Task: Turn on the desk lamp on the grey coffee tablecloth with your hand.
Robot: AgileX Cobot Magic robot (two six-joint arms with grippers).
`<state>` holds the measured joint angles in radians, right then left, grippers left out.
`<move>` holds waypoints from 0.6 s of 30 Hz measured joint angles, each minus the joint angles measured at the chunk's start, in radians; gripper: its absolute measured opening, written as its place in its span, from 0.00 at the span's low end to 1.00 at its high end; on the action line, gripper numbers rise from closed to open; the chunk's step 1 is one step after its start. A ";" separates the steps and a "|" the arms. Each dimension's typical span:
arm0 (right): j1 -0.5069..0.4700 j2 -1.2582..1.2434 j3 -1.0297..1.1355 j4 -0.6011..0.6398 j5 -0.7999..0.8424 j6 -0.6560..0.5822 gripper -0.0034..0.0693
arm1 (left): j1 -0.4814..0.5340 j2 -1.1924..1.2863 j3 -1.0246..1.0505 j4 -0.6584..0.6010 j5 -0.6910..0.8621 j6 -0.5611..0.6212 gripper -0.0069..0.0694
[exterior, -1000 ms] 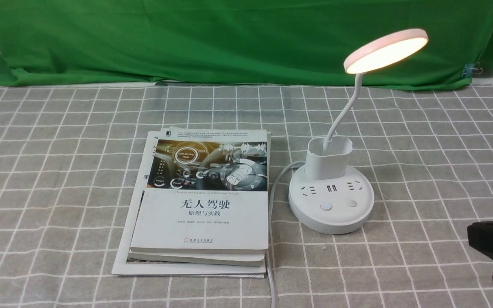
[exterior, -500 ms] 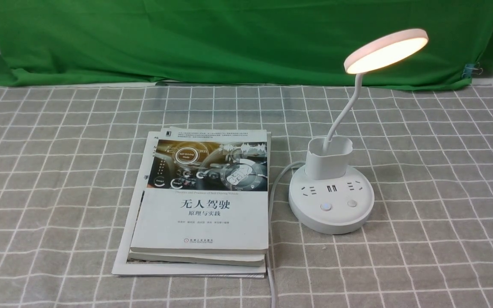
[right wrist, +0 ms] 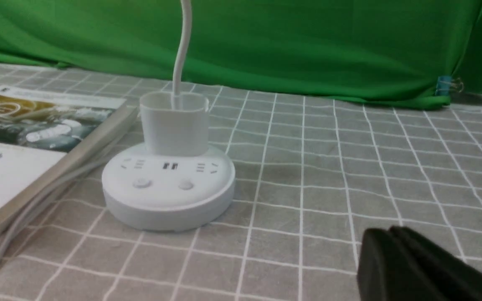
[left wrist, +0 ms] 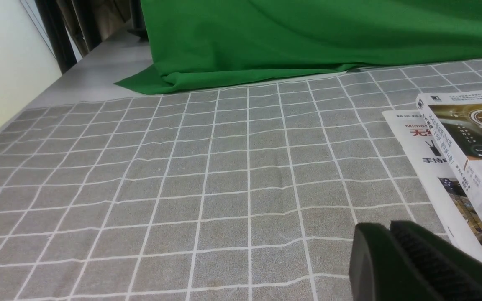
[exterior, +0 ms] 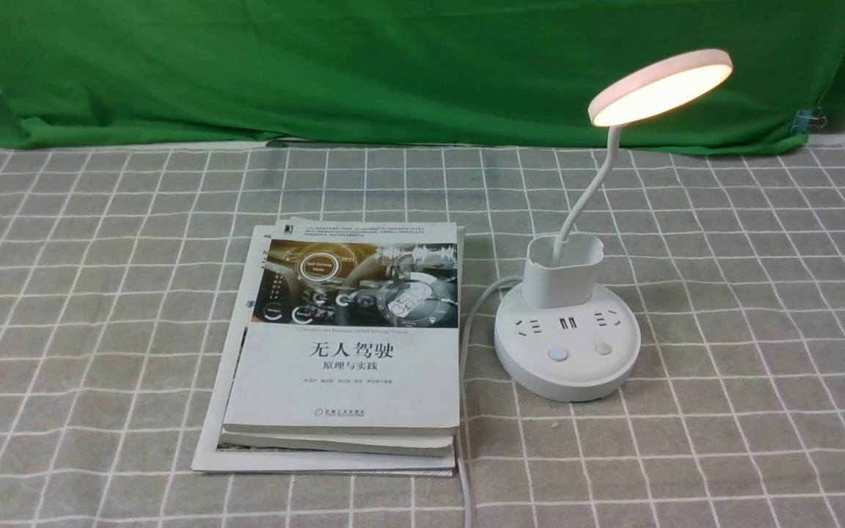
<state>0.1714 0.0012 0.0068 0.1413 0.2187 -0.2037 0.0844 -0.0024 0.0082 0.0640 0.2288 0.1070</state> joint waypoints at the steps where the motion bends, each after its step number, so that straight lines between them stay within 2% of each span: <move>1: 0.000 0.000 0.000 -0.001 0.014 0.000 0.08 | 0.000 0.000 0.000 0.000 0.000 0.000 0.12; 18: 0.000 0.000 0.000 -0.001 0.030 -0.001 0.12 | 0.000 0.000 0.000 0.000 0.000 0.000 0.12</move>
<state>0.1714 0.0012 0.0068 0.1403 0.2492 -0.2046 0.0844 -0.0024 0.0082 0.0640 0.2288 0.1070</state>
